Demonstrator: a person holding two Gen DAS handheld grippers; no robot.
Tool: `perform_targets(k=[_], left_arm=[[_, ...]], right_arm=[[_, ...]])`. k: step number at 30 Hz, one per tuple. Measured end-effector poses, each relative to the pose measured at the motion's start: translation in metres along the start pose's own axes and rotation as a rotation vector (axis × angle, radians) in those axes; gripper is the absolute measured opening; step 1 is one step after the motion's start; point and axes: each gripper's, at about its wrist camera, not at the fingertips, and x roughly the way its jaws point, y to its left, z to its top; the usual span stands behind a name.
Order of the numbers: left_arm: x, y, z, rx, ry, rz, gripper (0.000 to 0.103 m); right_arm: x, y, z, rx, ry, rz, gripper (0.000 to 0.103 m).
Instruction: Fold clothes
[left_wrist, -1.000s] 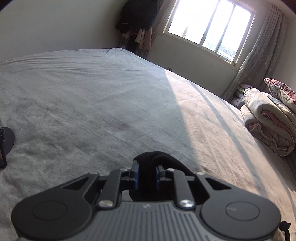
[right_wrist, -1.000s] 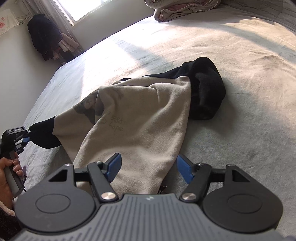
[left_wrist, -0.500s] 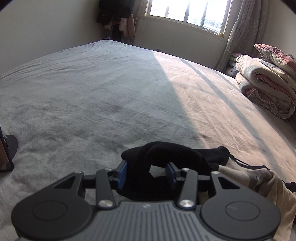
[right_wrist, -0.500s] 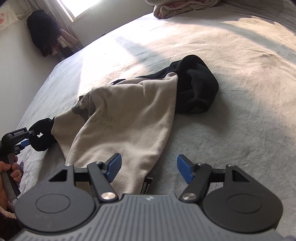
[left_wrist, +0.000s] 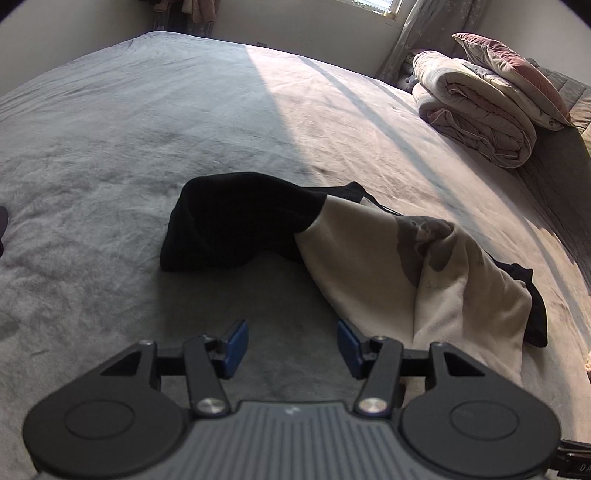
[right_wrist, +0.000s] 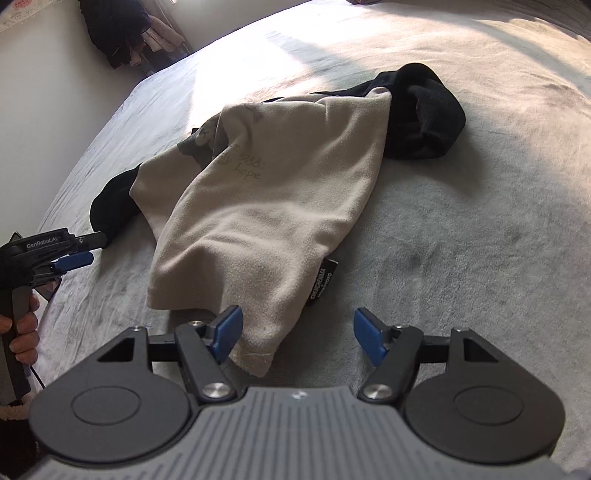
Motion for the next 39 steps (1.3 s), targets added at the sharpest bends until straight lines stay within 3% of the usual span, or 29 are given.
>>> perform_targets(k=[4, 5, 6, 7, 9, 17, 21, 24, 26, 28, 31, 32, 36, 39], left_arm=[[0.004, -0.007, -0.017, -0.031, 0.04, -0.084, 0.054], [0.008, -0.007, -0.02, -0.045, 0.048, -0.101, 0.054], [0.012, -0.007, -0.023, -0.059, 0.056, -0.117, 0.054], [0.017, -0.007, -0.025, -0.073, 0.065, -0.134, 0.054], [0.025, -0.007, -0.031, -0.102, 0.082, -0.167, 0.054], [0.041, -0.012, -0.029, -0.161, 0.089, -0.263, 0.052], [0.046, -0.018, -0.03, -0.17, 0.083, -0.282, 0.052], [0.051, -0.023, -0.03, -0.185, 0.09, -0.344, 0.052], [0.055, -0.028, -0.029, -0.19, 0.1, -0.39, 0.051], [0.063, -0.038, -0.03, -0.178, 0.117, -0.409, 0.044], [0.069, -0.05, -0.032, -0.144, 0.139, -0.406, 0.023], [0.068, -0.054, -0.031, -0.124, 0.137, -0.397, 0.012], [0.049, -0.058, -0.022, -0.055, 0.082, -0.376, 0.009], [0.03, -0.049, -0.018, -0.062, 0.051, -0.401, 0.008]], right_arm=[[0.004, -0.008, -0.011, 0.1, -0.002, 0.082, 0.067], [0.005, -0.009, -0.013, 0.111, -0.01, 0.107, 0.049], [0.004, -0.011, -0.015, 0.133, -0.015, 0.127, 0.018], [0.003, -0.015, -0.015, 0.164, -0.017, 0.141, 0.008], [-0.002, -0.022, -0.015, 0.21, -0.036, 0.153, 0.007], [-0.048, -0.063, 0.006, 0.271, -0.238, -0.002, 0.005], [-0.049, -0.089, 0.017, 0.296, -0.294, -0.134, 0.005], [-0.049, -0.107, 0.026, 0.306, -0.335, -0.241, 0.005], [-0.046, -0.116, 0.025, 0.35, -0.316, -0.24, 0.005], [-0.043, -0.116, 0.024, 0.353, -0.304, -0.245, 0.005], [-0.045, -0.107, 0.024, 0.297, -0.306, -0.266, 0.005], [-0.046, -0.106, 0.024, 0.29, -0.304, -0.268, 0.006], [-0.048, -0.101, 0.024, 0.262, -0.3, -0.272, 0.006], [-0.051, -0.098, 0.024, 0.244, -0.296, -0.272, 0.006]])
